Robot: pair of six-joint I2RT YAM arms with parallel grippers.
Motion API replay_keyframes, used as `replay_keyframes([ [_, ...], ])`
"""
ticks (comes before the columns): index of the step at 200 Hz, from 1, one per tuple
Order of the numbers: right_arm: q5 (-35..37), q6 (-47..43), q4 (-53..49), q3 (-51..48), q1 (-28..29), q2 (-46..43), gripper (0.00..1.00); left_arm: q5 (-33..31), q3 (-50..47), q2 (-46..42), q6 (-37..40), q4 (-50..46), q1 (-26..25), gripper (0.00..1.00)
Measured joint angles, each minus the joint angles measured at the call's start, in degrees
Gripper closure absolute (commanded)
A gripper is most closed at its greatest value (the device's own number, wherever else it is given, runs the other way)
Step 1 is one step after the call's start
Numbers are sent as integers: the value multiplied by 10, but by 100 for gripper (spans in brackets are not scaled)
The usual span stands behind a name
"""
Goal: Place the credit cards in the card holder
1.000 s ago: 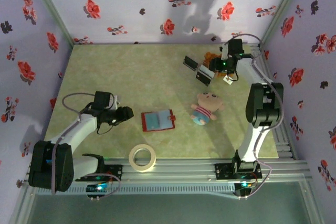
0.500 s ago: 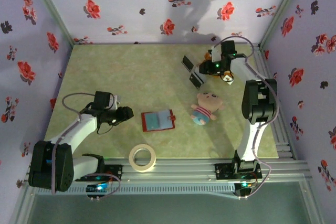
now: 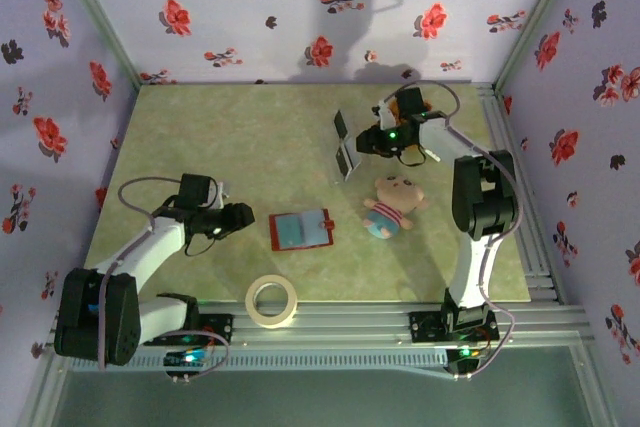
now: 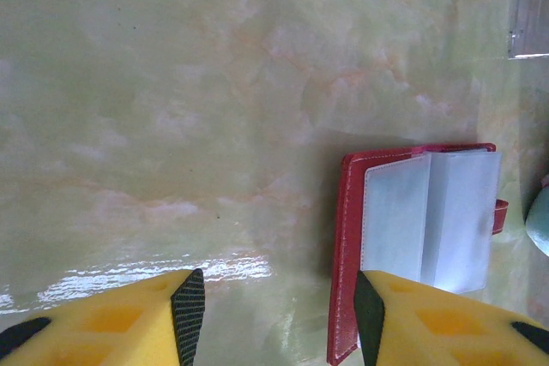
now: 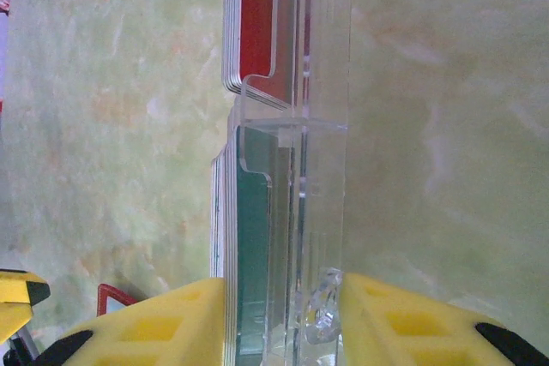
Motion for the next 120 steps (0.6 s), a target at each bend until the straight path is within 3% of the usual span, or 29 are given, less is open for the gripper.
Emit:
replay_keyframes([
  [83, 12, 11, -4, -41, 35, -39, 60, 0, 0, -7, 0, 0, 0, 47],
  [120, 47, 10, -30, -59, 75, -76, 51, 0, 0, -8, -2, -1, 0, 47],
])
